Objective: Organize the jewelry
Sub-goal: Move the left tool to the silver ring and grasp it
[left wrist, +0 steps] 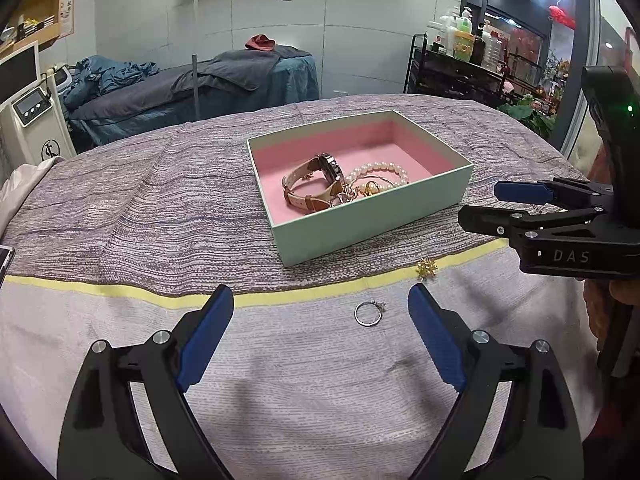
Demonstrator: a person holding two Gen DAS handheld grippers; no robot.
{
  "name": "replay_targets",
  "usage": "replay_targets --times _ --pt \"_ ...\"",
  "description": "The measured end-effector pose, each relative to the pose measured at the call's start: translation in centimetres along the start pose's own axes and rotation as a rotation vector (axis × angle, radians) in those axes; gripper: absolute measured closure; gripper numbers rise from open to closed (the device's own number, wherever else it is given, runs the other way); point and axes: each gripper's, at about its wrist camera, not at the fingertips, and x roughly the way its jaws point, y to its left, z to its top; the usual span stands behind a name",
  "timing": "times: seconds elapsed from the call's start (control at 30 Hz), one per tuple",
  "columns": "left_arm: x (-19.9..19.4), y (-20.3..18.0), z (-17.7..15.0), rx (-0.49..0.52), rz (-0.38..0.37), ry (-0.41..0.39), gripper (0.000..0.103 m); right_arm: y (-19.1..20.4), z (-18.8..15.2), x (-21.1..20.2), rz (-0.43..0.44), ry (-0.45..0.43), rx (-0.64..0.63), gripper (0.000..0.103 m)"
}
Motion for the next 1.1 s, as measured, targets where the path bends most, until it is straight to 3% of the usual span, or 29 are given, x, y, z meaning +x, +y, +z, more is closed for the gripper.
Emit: replay_targets --times 0.63,0.7,0.97,1.1 --pt "1.4 -1.7 -2.2 0.022 -0.03 0.055 0.016 1.2 -2.7 0.7 0.011 0.07 -0.089 0.033" --pt "1.6 -1.7 -2.2 0.021 -0.035 0.061 0.019 1.4 -2.8 0.9 0.012 0.08 -0.098 0.033" --pt "3.3 -1.7 -2.1 0.016 -0.068 0.107 0.05 2.1 -3.1 1.3 0.025 0.093 -0.134 0.034" --pt "3.9 -1.7 -1.7 0.007 -0.085 0.113 0.056 2.1 -3.1 1.5 0.025 0.099 -0.133 0.034"
